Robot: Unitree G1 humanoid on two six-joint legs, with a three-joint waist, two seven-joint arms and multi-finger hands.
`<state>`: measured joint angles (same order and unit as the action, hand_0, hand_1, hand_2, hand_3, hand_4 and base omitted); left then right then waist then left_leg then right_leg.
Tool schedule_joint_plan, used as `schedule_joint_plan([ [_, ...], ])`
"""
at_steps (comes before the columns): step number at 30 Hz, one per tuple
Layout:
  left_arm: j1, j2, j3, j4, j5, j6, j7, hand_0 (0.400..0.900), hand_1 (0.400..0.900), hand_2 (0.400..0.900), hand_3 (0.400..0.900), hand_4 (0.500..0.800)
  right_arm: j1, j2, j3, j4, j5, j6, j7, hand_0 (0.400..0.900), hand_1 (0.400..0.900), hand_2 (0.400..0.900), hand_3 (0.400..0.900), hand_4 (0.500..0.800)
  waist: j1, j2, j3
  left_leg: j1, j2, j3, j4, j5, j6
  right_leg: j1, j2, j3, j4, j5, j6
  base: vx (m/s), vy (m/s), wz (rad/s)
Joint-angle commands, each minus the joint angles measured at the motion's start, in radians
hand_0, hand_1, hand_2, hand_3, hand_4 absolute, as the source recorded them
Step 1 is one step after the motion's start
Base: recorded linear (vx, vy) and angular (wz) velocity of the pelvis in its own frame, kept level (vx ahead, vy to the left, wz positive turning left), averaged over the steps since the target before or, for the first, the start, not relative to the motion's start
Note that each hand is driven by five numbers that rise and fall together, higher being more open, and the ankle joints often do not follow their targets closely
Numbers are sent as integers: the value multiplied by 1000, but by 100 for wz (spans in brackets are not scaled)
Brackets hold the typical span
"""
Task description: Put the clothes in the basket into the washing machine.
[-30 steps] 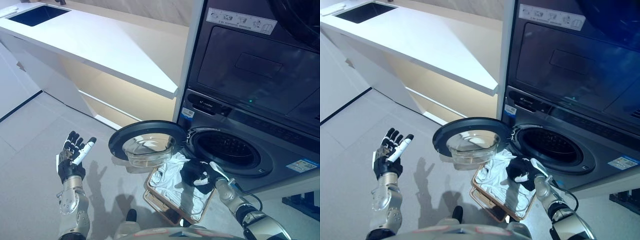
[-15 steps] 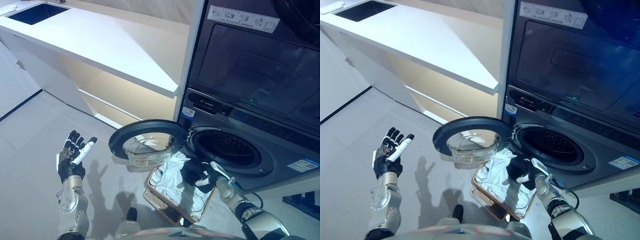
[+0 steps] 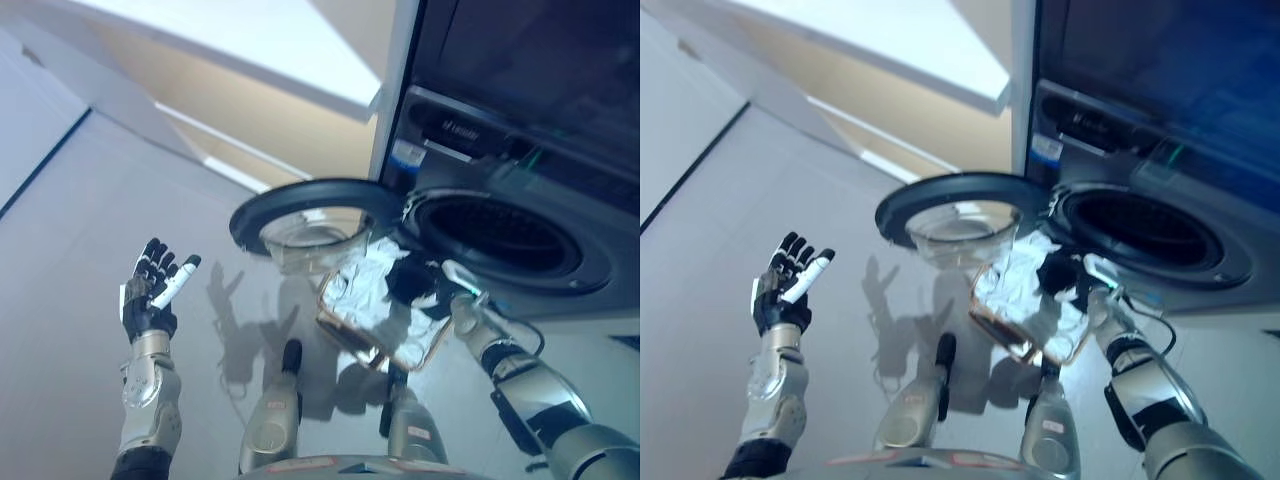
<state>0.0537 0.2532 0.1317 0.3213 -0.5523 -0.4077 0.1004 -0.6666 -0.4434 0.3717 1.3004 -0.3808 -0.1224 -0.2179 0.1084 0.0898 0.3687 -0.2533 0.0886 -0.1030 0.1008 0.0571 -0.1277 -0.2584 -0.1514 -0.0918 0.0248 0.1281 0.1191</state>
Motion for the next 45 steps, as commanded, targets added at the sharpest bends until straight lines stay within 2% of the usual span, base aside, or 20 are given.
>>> schedule_joint_plan([
  [1, 8, 98, 37, -162, -35, -93, 0, 900, 900, 900, 900, 800, -95, -25, 55, 5, 13, -1, -57, 900, 900, 900, 900, 800, 0, -26, -5, -101, -40, -31, 53, -10, 70, -68, -43, 46, 158, -78, 20, -121, 25, -7],
  [9, -17, 103, 13, -186, -60, -100, 15, 900, 900, 900, 900, 800, -255, -139, 86, 40, 18, 15, -85, 900, 900, 900, 900, 800, -3, 9, 86, -239, -57, -35, 86, 16, 69, -246, -43, 54, 249, -80, 13, -121, 9, 1],
  [14, -36, 107, 8, -240, -72, -113, 27, 900, 900, 900, 900, 800, -356, -239, 134, 60, -5, 28, -109, 900, 900, 900, 900, 800, -1, 37, 142, -338, -69, -31, 105, 30, 65, -359, -49, 61, 288, -70, 15, -120, 8, 4],
  [21, -40, 99, 9, -308, -63, -128, 58, 900, 900, 900, 900, 800, -437, -329, 157, 75, 16, 31, -137, 900, 900, 900, 900, 800, 8, 65, 151, -510, -90, -37, 178, 17, 67, -542, -55, 72, 391, -89, 15, -61, 1, 3],
  [26, -47, 101, 3, -370, -36, -140, 90, 900, 900, 900, 900, 800, -468, -368, 152, 52, 88, 17, -161, 900, 900, 900, 900, 800, 10, 77, 151, -643, -103, -42, 246, 1, 70, -677, -58, 83, 484, -112, 14, -31, -10, 5],
  [33, -49, 98, -15, -424, -27, -155, 124, 900, 900, 900, 900, 800, -485, -367, 136, 37, 158, 0, -178, 900, 900, 900, 900, 800, 13, 97, 151, -789, -120, -36, 342, -28, 76, -825, -69, 97, 590, -136, 15, -8, -2, 2],
  [38, -51, 115, -16, -451, -19, -165, 152, 900, 900, 900, 900, 800, -501, -361, 147, 31, 173, -6, -185, 900, 900, 900, 900, 800, 21, 116, 151, -880, -131, -29, 405, -46, 78, -920, -70, 112, 662, -153, 11, 0, 0, 0],
  [39, -52, 117, -16, -459, -19, -167, 155, 900, 900, 900, 900, 800, -502, -361, 147, 28, 173, -7, -187, 653, 653, 653, 653, 652, 22, 117, 151, -893, -131, -29, 417, -50, 79, -933, -71, 116, 672, -156, 10, 88, 12, 1],
  [40, -46, 121, -22, -463, -18, -169, 157, 900, 900, 900, 900, 800, -501, -363, 155, 31, 170, -7, -189, 502, 502, 502, 502, 561, 22, 121, 151, -885, -137, -32, 438, -87, 77, -927, -74, 122, 695, -191, 15, 84, 3, 4],
  [41, -46, 125, -22, -471, -15, -171, 158, 900, 900, 900, 900, 800, -507, -366, 163, 32, 164, -7, -192, 400, 400, 400, 400, 500, 21, 125, 151, -904, -141, -31, 455, -90, 77, -948, -73, 127, 715, -196, 13, 79, 7, 4],
  [45, -36, 137, -20, -502, -3, -178, 169, 900, 900, 900, 900, 800, -509, -378, 173, 26, 145, -8, -203, 400, 400, 400, 400, 500, 23, 133, 151, -953, -142, -31, 489, -98, 74, -996, -75, 133, 753, -208, 11, -4, -1, 1],
])
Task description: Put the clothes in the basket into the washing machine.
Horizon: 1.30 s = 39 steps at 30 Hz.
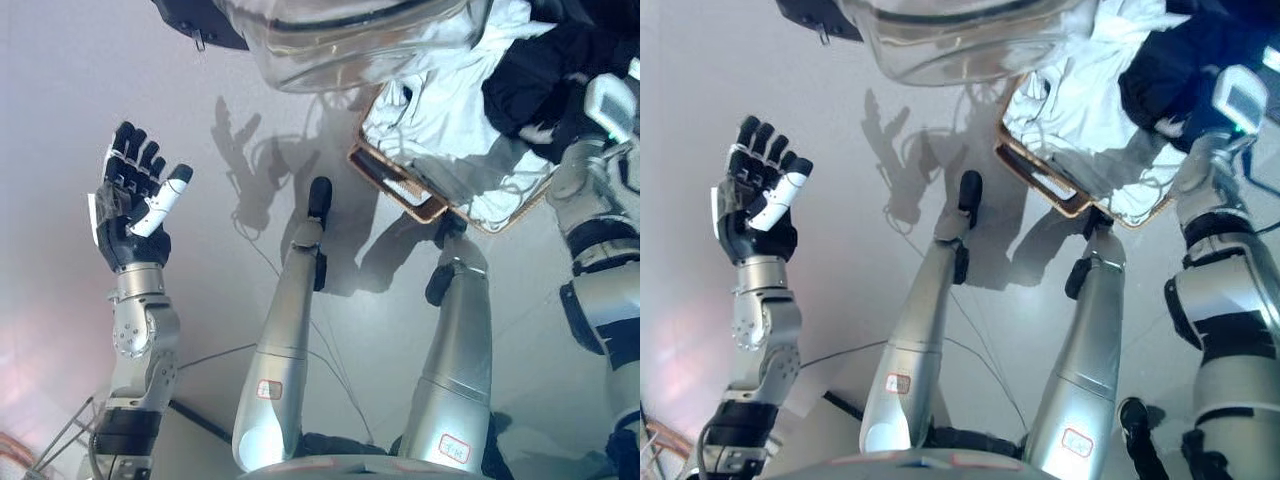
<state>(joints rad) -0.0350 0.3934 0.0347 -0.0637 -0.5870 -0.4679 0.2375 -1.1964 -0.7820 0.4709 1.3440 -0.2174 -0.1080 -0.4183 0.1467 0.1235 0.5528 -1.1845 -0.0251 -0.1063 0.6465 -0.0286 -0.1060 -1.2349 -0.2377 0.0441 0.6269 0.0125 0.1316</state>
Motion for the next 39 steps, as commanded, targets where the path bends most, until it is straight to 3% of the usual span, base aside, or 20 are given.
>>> schedule_joint_plan([
  [1, 55, 0, 76, -120, 32, -120, 32, 900, 900, 900, 900, 800, 20, -44, 77, -19, -22, -23, -4, 400, 400, 400, 400, 500, -14, 101, -33, -38, -31, -28, -50, -11, 51, -36, 8, -3, 162, -96, -2, -25, -10, 7],
  [15, 11, 11, 62, -76, 5, -136, 43, 900, 900, 900, 900, 800, 11, -37, 42, -18, 18, -34, -27, 400, 400, 400, 400, 500, -14, 109, -33, -3, -33, -18, -95, 5, 50, -13, 6, -8, 141, -104, -3, 0, -1, 0],
  [20, -37, 8, 70, -10, 5, -147, 63, 900, 900, 900, 900, 800, -4, -10, -28, -82, 144, -69, -33, 400, 400, 400, 400, 500, -24, 102, -33, 72, -22, 0, -170, 52, 55, 49, 15, -10, 55, -54, -9, -30, 9, -11],
  [23, -68, 4, 74, 60, 3, -150, 88, 900, 900, 900, 900, 800, 16, 20, -114, -136, 317, -118, -22, 400, 400, 400, 400, 500, -38, 99, -33, 139, -18, 6, -220, 65, 50, 117, 17, -11, -7, -41, -7, 41, -15, -7],
  [24, -78, -4, 80, 95, -6, -151, 96, 900, 900, 900, 900, 800, 47, 49, -180, -188, 459, -166, -7, 400, 400, 400, 400, 500, -48, 100, -33, 177, -14, 12, -254, 76, 45, 157, 20, -12, -43, -32, -6, 43, -10, -11],
  [25, -77, -2, 78, 97, -7, -152, 95, 900, 900, 900, 900, 800, 52, 48, -183, -190, 460, -165, -6, 400, 400, 400, 400, 500, -46, 99, -33, 182, -13, 12, -258, 77, 45, 162, 21, -13, -48, -30, -6, 66, -9, -21],
  [28, -102, -17, 79, 174, -31, -151, 116, 900, 900, 900, 900, 800, 140, 117, -305, -311, 710, -257, 34, 400, 400, 400, 400, 500, -61, 95, -33, 257, -2, 22, -318, 93, 39, 234, 25, -10, -118, -11, 0, 49, -10, -15],
  [30, -108, -33, 79, 204, -42, -149, 123, 900, 900, 900, 900, 800, 235, 200, -411, -407, 957, -346, 115, 400, 400, 400, 400, 500, -72, 101, -33, 317, 2, 27, -364, 105, 34, 294, 24, -14, -171, 0, 3, 54, -5, -15],
  [31, -105, -30, 76, 204, -42, -149, 122, 900, 900, 900, 900, 800, 242, 200, -414, -408, 962, -347, 121, 400, 400, 400, 400, 500, -71, 100, -33, 323, 2, 27, -369, 106, 34, 301, 24, -15, -176, 1, 3, 44, 6, -8],
  [32, -118, -40, 69, 226, -49, -151, 120, 900, 900, 900, 900, 800, 274, 263, -479, -471, 1149, -412, 189, 400, 400, 400, 400, 500, -74, 108, -33, 355, 2, 27, -388, 112, 28, 339, 19, -19, -206, 6, 6, 41, -9, -2],
  [34, -129, -47, 55, 238, -64, -151, 115, 900, 900, 900, 900, 800, 285, 324, -538, -515, 1338, -464, 262, 400, 400, 400, 400, 500, -74, 119, -33, 388, 1, 24, -410, 115, 23, 382, 12, -21, -242, 15, 11, 36, -15, 3],
  [39, -135, -64, 53, 236, -74, -145, 119, 900, 900, 900, 900, 800, 262, 403, -617, -587, 1578, -527, 366, 400, 400, 400, 400, 500, -73, 142, -33, 438, -3, 27, -442, 125, 18, 440, -2, -26, -298, 47, 21, 19, 7, 2],
])
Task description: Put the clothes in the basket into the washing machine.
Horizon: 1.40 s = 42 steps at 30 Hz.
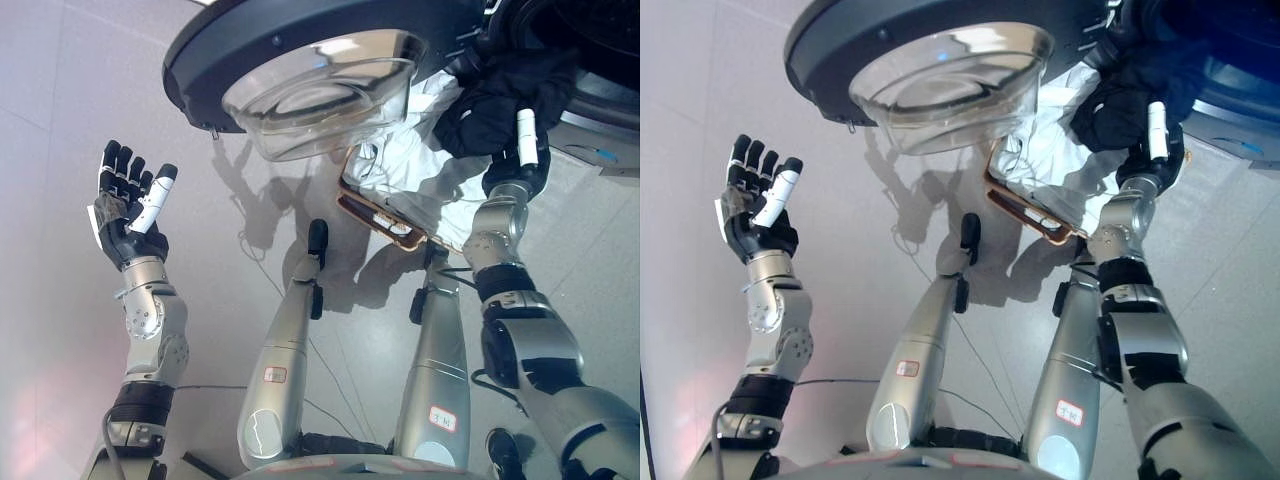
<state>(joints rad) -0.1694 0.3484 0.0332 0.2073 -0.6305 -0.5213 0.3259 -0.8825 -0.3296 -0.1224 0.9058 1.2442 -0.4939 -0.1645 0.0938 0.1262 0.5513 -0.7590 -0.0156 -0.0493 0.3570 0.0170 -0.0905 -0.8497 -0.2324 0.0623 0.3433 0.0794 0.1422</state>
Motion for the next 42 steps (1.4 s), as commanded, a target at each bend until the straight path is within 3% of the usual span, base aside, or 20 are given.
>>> schedule_joint_plan([
  [1, -1, -23, 55, -35, -29, -92, 31, 900, 900, 900, 900, 800, -63, -49, -37, -154, 131, -156, 120, 400, 400, 400, 400, 500, -21, 143, -31, 24, -13, -30, -160, 81, 3, 67, -10, -41, -26, -16, 11, 43, 17, 2],
  [8, 9, -28, 53, -35, -8, -98, 24, 900, 900, 900, 900, 800, -167, -97, -97, -161, 204, -210, 149, 400, 400, 400, 400, 500, -14, 155, -31, 90, -12, -37, -184, 81, 4, 141, -18, -43, -67, -7, 15, 22, 1, 0],
  [15, 28, 11, 60, -47, 13, -102, 17, 900, 900, 900, 900, 800, -338, -293, -54, -122, 133, -234, 44, 400, 400, 400, 400, 500, -3, 145, -56, 121, -7, -49, -214, 80, 1, 168, -19, -49, -76, -20, 21, 37, -7, 5],
  [22, 40, 23, 67, -66, 36, -105, 25, 900, 900, 900, 900, 800, -405, -360, -1, -136, 118, -244, 17, 400, 400, 400, 400, 500, 5, 140, -63, 105, -7, -49, -216, 89, 5, 148, -15, -43, -84, -5, 20, -6, 4, -2],
  [23, 41, 25, 68, -66, 34, -107, 24, 900, 900, 900, 900, 800, -400, -367, 9, -118, 98, -232, 1, 437, 437, 437, 437, 522, 4, 138, -61, 102, -7, -49, -215, 89, 7, 144, -14, -43, -83, -3, 19, -4, -13, -4],
  [25, 40, 24, 67, -70, 31, -109, 25, 900, 900, 900, 900, 800, -399, -360, 7, -102, 88, -221, -16, 900, 900, 900, 900, 800, 2, 136, -58, 95, -6, -48, -213, 90, 8, 138, -12, -42, -83, -2, 18, -6, -11, -4],
  [38, 35, 24, 80, -95, 29, -114, 27, 900, 900, 900, 900, 800, -388, -322, 0, -46, 72, -198, -24, 900, 900, 900, 900, 800, 4, 133, -54, 84, -5, -48, -209, 89, 7, 134, -8, -39, -81, -5, 14, -1, 0, 1],
  [42, 31, 27, 83, -98, 32, -112, 34, 900, 900, 900, 900, 800, -374, -307, 26, -39, 6, -178, -68, 900, 900, 900, 900, 800, -1, 122, -50, 88, -5, -46, -202, 78, 8, 137, -4, -39, -78, -12, 13, -4, 0, -2],
])
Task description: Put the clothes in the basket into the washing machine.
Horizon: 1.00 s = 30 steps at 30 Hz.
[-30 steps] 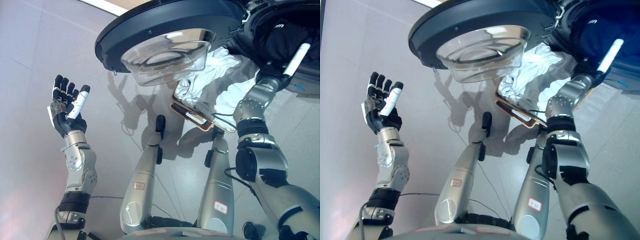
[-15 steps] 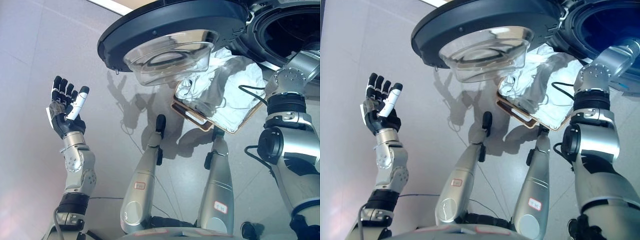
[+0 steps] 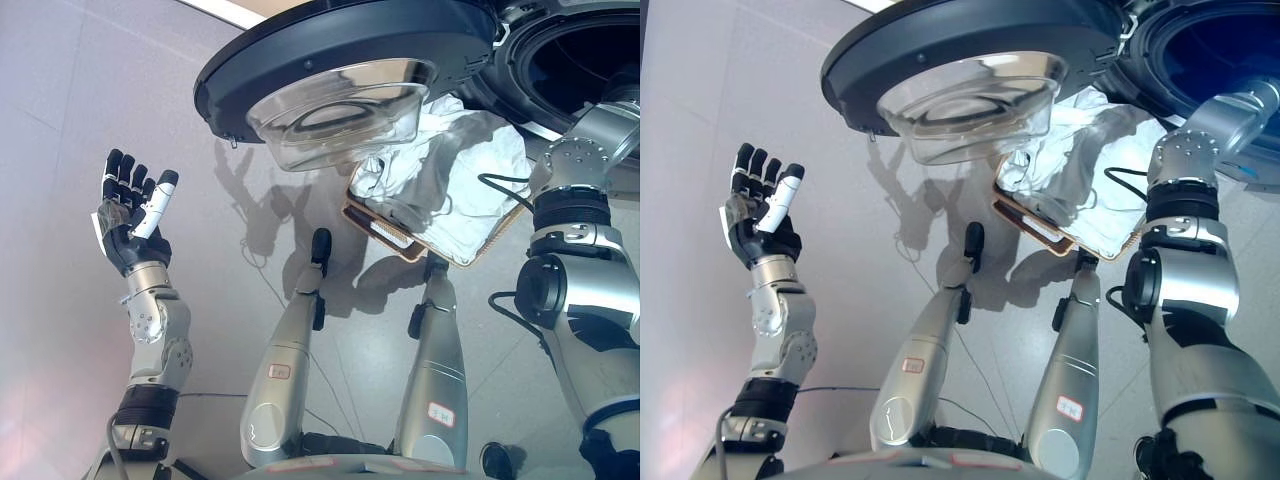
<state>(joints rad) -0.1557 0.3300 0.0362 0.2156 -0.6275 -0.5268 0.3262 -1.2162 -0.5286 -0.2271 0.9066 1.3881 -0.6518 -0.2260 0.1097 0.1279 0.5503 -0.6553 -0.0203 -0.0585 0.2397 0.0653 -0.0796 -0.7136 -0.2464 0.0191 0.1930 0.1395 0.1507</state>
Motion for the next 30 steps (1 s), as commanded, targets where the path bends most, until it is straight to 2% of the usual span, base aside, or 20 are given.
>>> schedule_joint_plan([
  [1, 16, 46, 81, -107, 31, -107, 37, 900, 900, 900, 900, 800, -37, -101, 139, -41, -164, -10, -22, 900, 900, 900, 900, 800, -18, 119, -45, -19, 0, -36, -84, 38, -2, -3, 11, 5, 71, -61, 3, 0, 0, 0],
  [8, 19, 56, 110, -110, 54, -96, 56, 900, 900, 900, 900, 800, 55, -43, 207, -87, -377, 75, -111, 900, 900, 900, 900, 800, -35, 93, -30, -17, 5, -30, -70, 33, -3, 6, 18, 2, 73, -59, -2, -24, -10, -3],
  [16, -8, 43, 121, -80, 41, -97, 49, 900, 900, 900, 900, 800, 301, 69, 215, -249, -583, 109, -127, 900, 900, 900, 900, 800, -60, 57, -30, -3, 11, -33, -42, 17, -5, 42, 22, -11, 76, -67, -6, -8, -5, -1],
  [19, -31, 41, 131, -51, 41, -97, 53, 900, 900, 900, 900, 800, 380, 83, 222, -305, -702, 134, -150, 900, 900, 900, 900, 800, -67, 48, -30, 11, 13, -35, -34, 19, -4, 59, 18, -15, 76, -60, -5, 0, 0, 0],
  [21, -41, 33, 136, -6, 47, -87, 52, 900, 900, 900, 900, 800, 456, 76, 241, -346, -877, 173, -191, 900, 900, 900, 900, 800, -73, 36, -31, 46, 17, -36, -30, 8, -3, 98, 13, -22, 77, -69, -3, 0, 0, 0],
  [23, -48, 36, 136, 13, 58, -85, 51, 900, 900, 900, 900, 800, 473, 66, 244, -352, -944, 190, -218, 900, 900, 900, 900, 800, -75, 32, -33, 56, 17, -37, -32, 13, -2, 111, 13, -24, 72, -65, -3, 23, -8, 3],
  [24, -50, 44, 139, 40, 80, -78, 43, 900, 900, 900, 900, 800, 517, 29, 265, -374, -1078, 230, -232, 900, 900, 900, 900, 800, -76, 20, -44, 84, 20, -43, -30, 4, -3, 145, 9, -33, 73, -75, -1, 84, -32, 9],
  [30, -47, 58, 139, 110, 89, -64, -6, 900, 900, 900, 900, 800, 570, -54, 317, -393, -1325, 310, -243, 900, 900, 900, 900, 800, -65, -13, -86, 179, 32, -61, -61, 7, -3, 251, 4, -62, 47, -78, 5, 75, -26, 8],
])
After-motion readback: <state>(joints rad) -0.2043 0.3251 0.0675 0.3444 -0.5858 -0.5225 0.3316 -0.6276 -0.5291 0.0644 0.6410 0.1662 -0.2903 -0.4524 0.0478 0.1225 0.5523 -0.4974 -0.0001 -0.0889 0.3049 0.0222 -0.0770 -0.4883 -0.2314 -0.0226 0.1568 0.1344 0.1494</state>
